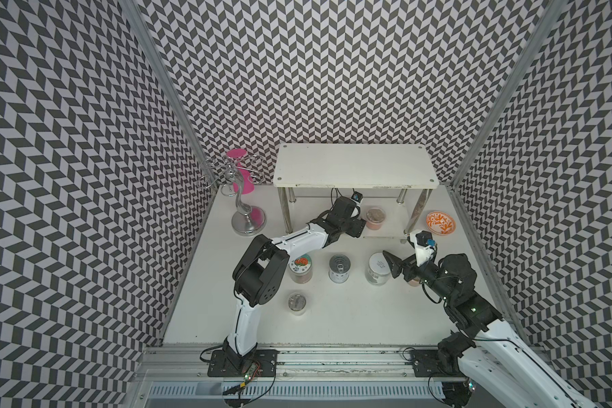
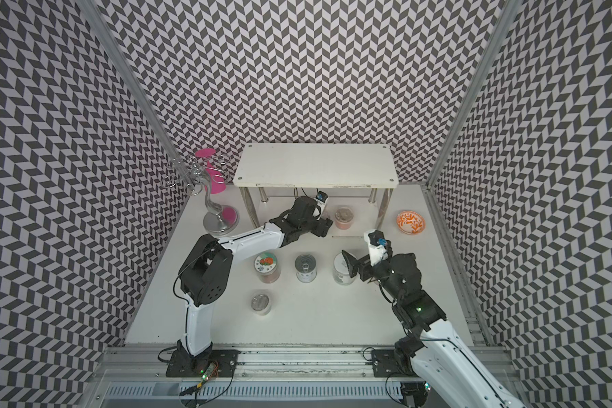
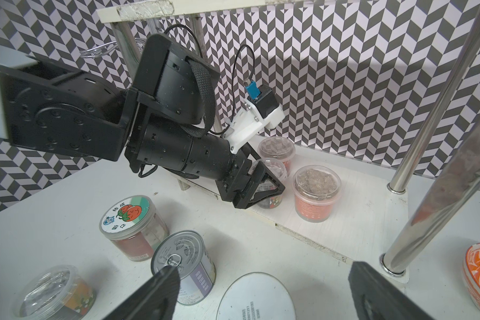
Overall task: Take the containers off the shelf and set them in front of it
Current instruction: 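Pick up a container from the shelf, then place the container at the center of the board.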
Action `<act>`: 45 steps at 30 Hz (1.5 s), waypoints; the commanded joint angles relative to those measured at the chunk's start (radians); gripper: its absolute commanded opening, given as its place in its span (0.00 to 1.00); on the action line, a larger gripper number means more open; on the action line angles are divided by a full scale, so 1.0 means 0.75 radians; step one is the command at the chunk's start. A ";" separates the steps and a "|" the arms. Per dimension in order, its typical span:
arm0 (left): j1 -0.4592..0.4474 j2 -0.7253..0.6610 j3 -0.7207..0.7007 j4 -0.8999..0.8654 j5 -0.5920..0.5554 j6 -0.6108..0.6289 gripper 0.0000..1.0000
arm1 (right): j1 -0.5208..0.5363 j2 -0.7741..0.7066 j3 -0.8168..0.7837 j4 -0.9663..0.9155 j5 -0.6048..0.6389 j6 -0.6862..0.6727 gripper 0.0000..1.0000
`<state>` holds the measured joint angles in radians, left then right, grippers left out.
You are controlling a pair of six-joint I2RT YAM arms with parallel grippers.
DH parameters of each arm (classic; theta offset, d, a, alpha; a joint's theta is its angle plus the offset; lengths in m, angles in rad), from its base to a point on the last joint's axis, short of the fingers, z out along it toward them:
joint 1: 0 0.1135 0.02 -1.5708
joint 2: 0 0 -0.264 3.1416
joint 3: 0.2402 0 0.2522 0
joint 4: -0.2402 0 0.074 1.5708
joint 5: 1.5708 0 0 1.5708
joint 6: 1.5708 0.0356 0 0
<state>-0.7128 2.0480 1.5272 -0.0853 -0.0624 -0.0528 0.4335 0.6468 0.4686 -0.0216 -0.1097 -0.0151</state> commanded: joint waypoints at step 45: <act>-0.767 -1.020 -1.260 -0.012 -0.401 -0.504 0.72 | -0.020 0.026 0.003 0.104 -0.080 0.028 1.00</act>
<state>-1.2915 1.2602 0.5915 -0.1738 -0.3145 -0.4095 0.4229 0.6754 0.4683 0.0078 -0.1608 -0.0063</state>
